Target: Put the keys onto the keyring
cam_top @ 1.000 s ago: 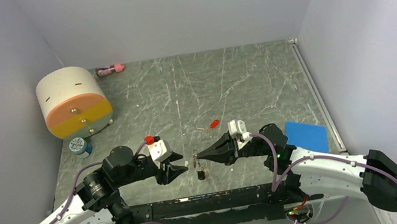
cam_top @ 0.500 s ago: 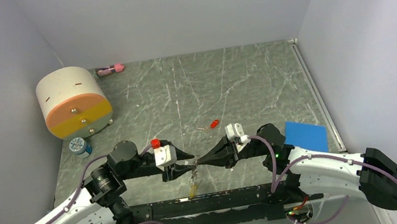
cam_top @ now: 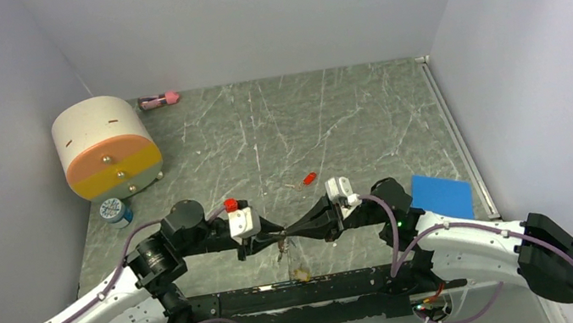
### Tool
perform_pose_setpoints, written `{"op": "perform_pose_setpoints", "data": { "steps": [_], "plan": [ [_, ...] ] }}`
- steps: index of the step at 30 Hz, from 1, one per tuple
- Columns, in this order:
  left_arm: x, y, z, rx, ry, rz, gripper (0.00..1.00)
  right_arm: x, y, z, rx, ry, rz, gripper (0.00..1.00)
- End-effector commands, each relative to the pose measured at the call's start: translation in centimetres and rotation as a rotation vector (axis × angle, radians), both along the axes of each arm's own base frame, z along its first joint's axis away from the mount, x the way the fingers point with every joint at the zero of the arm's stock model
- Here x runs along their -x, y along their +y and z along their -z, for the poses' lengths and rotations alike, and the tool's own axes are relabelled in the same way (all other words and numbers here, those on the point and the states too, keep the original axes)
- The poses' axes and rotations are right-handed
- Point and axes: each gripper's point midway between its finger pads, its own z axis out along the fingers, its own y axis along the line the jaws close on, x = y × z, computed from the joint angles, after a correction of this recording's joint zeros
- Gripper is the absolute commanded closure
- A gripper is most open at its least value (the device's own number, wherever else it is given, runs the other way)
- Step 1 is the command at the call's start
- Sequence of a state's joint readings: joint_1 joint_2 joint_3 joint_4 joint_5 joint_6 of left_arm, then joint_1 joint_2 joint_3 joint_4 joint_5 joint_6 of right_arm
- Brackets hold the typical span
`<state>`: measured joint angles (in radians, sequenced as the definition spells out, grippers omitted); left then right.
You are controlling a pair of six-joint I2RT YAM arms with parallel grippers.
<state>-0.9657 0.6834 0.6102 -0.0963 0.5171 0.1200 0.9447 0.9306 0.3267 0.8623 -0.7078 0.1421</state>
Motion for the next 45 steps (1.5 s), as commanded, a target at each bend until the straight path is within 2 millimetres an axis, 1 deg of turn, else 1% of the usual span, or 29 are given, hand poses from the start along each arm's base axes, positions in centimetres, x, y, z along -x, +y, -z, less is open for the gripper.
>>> {"op": "perform_pose_setpoints", "data": {
  "steps": [1, 3, 4, 9, 13, 15, 19, 22, 26, 29, 32, 38, 41, 45],
  "plan": [
    [-0.2, -0.4, -1.3, 0.028, -0.041, 0.008, 0.80, 0.1, -0.1, -2.6, -0.084, -0.053, -0.003, 1.00],
    [-0.3, -0.3, -1.4, 0.030, -0.046, 0.003, 0.94, 0.0, 0.0, -2.5, -0.079, -0.048, 0.003, 1.00],
    [-0.3, -0.2, -1.5, 0.032, -0.049, -0.004, 0.97, -0.1, 0.0, -2.4, -0.076, -0.044, 0.007, 1.00],
    [-0.6, 0.4, -1.8, 0.033, -0.045, -0.043, 0.97, -0.8, 0.1, -1.9, -0.058, -0.018, 0.048, 1.00],
    [-0.9, 0.8, -1.6, 0.001, -0.015, -0.078, 0.97, -1.3, 0.1, -1.5, -0.044, -0.009, 0.073, 0.81],
    [-1.2, 1.0, -1.0, -0.040, 0.013, -0.101, 0.97, -1.5, 0.1, -1.2, -0.027, -0.003, 0.083, 0.72],
    [-1.6, 1.5, -0.1, -0.138, 0.072, -0.145, 0.97, -2.0, -0.3, -0.9, -0.025, 0.012, 0.130, 0.50],
    [-1.8, 1.9, 0.6, -0.210, 0.108, -0.166, 0.97, -2.7, -0.8, -0.6, -0.029, 0.030, 0.182, 0.39],
    [-2.0, 2.6, 1.2, -0.303, 0.146, -0.195, 0.97, -3.3, -1.2, 0.1, -0.028, 0.047, 0.230, 0.29],
    [-2.2, 3.2, 1.3, -0.366, 0.159, -0.216, 0.98, -3.3, -1.2, 0.6, -0.016, 0.051, 0.230, 0.27],
    [-2.4, 3.6, 1.4, -0.424, 0.176, -0.232, 0.97, -3.2, -0.9, 0.8, -0.011, 0.054, 0.217, 0.27],
    [-2.5, 4.0, 1.3, -0.514, 0.204, -0.234, 0.97, -3.0, 0.6, 1.2, 0.013, 0.071, 0.150, 0.37],
    [-2.6, 4.1, 1.6, -0.566, 0.225, -0.241, 0.97, -3.1, 1.3, 1.2, -0.006, 0.075, 0.130, 0.40],
    [-2.8, 4.3, 2.5, -0.633, 0.256, -0.256, 0.97, -3.2, 2.0, 1.2, -0.027, 0.090, 0.106, 0.49]
  ]
}}
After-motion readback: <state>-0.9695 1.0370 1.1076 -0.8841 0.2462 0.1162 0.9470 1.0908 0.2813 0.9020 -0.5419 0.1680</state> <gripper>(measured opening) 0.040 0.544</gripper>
